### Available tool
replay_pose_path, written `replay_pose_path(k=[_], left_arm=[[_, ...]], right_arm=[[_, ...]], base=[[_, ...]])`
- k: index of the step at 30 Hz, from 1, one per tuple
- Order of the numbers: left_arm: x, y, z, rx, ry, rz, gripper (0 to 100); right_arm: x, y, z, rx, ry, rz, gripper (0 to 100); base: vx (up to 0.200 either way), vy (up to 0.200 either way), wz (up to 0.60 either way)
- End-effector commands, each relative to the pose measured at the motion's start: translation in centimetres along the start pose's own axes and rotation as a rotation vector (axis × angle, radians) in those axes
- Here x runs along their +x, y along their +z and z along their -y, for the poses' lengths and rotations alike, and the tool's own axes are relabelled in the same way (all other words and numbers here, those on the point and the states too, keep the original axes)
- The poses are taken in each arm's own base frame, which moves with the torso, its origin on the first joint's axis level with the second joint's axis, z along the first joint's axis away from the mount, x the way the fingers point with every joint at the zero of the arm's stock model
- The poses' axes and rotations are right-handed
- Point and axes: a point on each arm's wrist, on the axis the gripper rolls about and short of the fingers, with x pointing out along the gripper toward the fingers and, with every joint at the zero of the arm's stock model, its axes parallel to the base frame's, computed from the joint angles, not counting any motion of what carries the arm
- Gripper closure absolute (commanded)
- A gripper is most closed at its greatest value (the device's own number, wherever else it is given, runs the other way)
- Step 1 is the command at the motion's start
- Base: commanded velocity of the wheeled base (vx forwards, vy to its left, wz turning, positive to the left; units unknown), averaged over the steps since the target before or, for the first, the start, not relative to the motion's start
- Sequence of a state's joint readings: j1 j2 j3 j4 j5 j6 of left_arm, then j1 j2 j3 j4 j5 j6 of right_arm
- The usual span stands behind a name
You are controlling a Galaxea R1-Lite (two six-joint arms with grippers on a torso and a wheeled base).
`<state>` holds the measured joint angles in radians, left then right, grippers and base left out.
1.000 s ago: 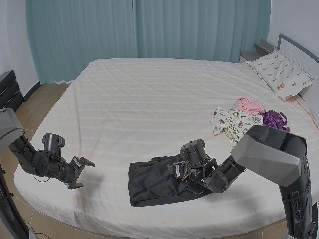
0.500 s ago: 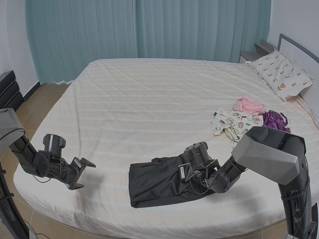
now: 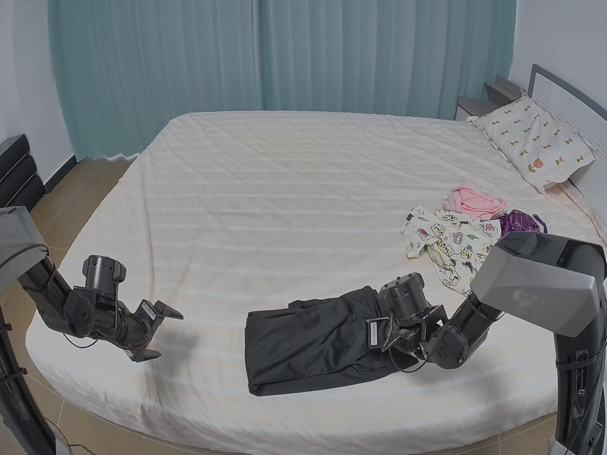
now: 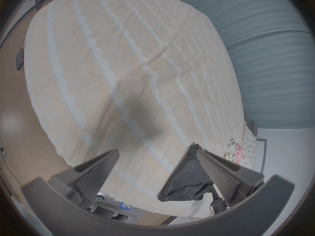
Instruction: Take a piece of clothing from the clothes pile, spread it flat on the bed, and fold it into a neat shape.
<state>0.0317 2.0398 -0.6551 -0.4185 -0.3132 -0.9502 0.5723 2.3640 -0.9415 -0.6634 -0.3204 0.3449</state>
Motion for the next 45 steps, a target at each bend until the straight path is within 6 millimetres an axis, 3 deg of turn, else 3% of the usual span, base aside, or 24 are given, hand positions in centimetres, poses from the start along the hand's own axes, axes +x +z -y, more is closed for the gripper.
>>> replay_pose_path(k=[1, 14, 17, 22, 23, 29, 33, 36, 45], left_arm=[[0.0, 0.0, 0.0, 0.0, 0.002, 0.0, 0], [0.0, 0.0, 0.0, 0.0, 0.002, 0.0, 0], [0.0, 0.0, 0.0, 0.0, 0.002, 0.0, 0], [0.0, 0.0, 0.0, 0.0, 0.002, 0.0, 0], [0.0, 0.0, 0.0, 0.0, 0.002, 0.0, 0], [0.0, 0.0, 0.0, 0.0, 0.002, 0.001, 0], [0.0, 0.0, 0.0, 0.0, 0.002, 0.0, 0], [0.0, 0.0, 0.0, -0.002, 0.002, 0.001, 0], [0.1, 0.0, 0.0, 0.001, 0.003, 0.001, 0]], right_arm=[[-1.2, -0.7, 2.3, 0.017, -0.019, -0.051, 100], [-1.4, -1.5, 4.7, 0.038, -0.028, -0.119, 100], [-1.1, -2.6, 5.8, -0.032, -0.049, -0.168, 100], [-0.7, -2.8, 5.8, -0.038, -0.043, -0.177, 100], [-0.7, -2.7, 5.7, -0.035, -0.039, -0.172, 0], [-0.9, -1.9, 5.6, -0.022, -0.001, -0.15, 0], [-0.3, 0.7, 6.3, 0.055, 0.008, -0.072, 0], [1.1, 2.6, 5.4, 0.187, 0.035, -0.015, 0], [5.5, 4.2, 3.8, 0.271, 0.082, -0.001, 0]], base=[[0.0, 0.0, 0.0], [0.0, 0.0, 0.0], [0.0, 0.0, 0.0], [0.0, 0.0, 0.0], [0.0, 0.0, 0.0], [0.0, 0.0, 0.0], [0.0, 0.0, 0.0], [0.0, 0.0, 0.0], [0.0, 0.0, 0.0]])
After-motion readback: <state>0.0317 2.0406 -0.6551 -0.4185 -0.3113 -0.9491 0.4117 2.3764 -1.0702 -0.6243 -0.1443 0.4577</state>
